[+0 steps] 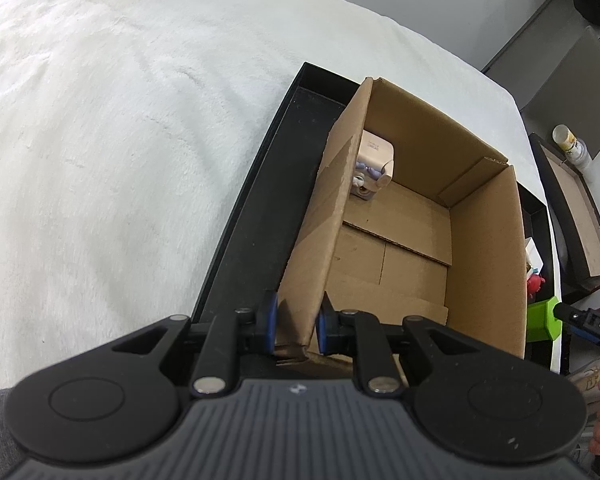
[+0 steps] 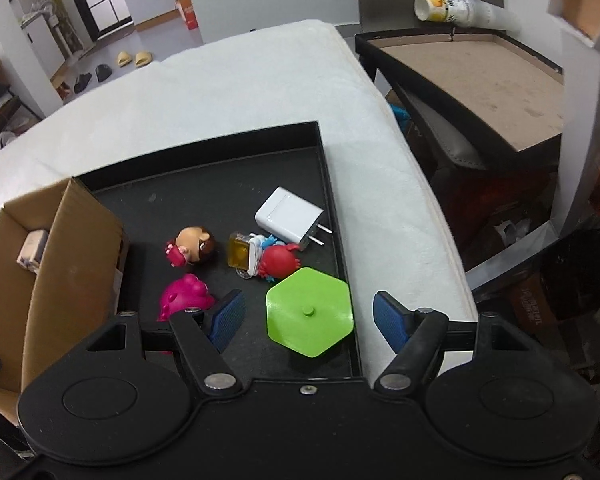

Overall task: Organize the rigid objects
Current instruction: 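Move the right gripper to the green hexagonal container and grasp it, then lift the green container and carry it over the box with the right gripper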

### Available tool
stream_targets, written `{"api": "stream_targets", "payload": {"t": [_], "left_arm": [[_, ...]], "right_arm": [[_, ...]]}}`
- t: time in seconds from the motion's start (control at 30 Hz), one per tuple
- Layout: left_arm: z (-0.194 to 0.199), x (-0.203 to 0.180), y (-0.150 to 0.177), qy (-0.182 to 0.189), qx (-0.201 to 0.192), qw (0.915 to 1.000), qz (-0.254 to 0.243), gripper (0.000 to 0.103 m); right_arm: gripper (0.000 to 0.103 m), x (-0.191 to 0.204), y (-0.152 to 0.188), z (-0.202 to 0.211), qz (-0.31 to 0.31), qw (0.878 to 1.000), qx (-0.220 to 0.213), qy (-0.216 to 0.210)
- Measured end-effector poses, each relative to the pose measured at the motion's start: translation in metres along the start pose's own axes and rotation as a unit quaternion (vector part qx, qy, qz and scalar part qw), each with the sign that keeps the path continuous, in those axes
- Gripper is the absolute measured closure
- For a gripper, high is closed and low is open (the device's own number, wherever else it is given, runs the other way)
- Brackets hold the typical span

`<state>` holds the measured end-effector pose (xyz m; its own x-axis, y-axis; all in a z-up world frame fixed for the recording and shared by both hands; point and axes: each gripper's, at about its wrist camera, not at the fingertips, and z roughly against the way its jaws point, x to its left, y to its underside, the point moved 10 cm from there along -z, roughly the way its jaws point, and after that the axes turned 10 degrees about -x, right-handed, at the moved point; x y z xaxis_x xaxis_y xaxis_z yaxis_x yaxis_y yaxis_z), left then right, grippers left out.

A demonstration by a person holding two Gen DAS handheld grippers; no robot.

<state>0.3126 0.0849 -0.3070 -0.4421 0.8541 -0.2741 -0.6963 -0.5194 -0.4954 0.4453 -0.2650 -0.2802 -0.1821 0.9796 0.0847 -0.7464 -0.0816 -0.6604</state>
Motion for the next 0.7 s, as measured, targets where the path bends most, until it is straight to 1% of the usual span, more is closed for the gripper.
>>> {"api": "stream_targets", "payload": {"t": [0.3, 0.33, 0.4, 0.7], "left_arm": [[-0.001, 0.0, 0.0, 0.0, 0.002, 1.0, 0.003, 0.085], [-0.002, 0.0, 0.001, -0.001, 0.002, 1.0, 0.003, 0.085], [-0.003, -0.001, 0.001, -0.004, 0.001, 1.0, -0.001, 0.085], [-0.004, -0.001, 0.001, -0.013, 0.005, 0.9999, 0.002, 0.085]], "right_arm": [[0.034, 0.0, 0.008, -0.015, 0.024, 0.999, 0.014, 0.016], [0.035, 0.001, 0.008, -0.017, 0.027, 0.999, 0.015, 0.016], [0.051, 0.001, 0.009, -0.019, 0.023, 0.999, 0.019, 0.011], [0.051, 0.002, 0.009, -0.008, 0.012, 1.0, 0.013, 0.001]]}}
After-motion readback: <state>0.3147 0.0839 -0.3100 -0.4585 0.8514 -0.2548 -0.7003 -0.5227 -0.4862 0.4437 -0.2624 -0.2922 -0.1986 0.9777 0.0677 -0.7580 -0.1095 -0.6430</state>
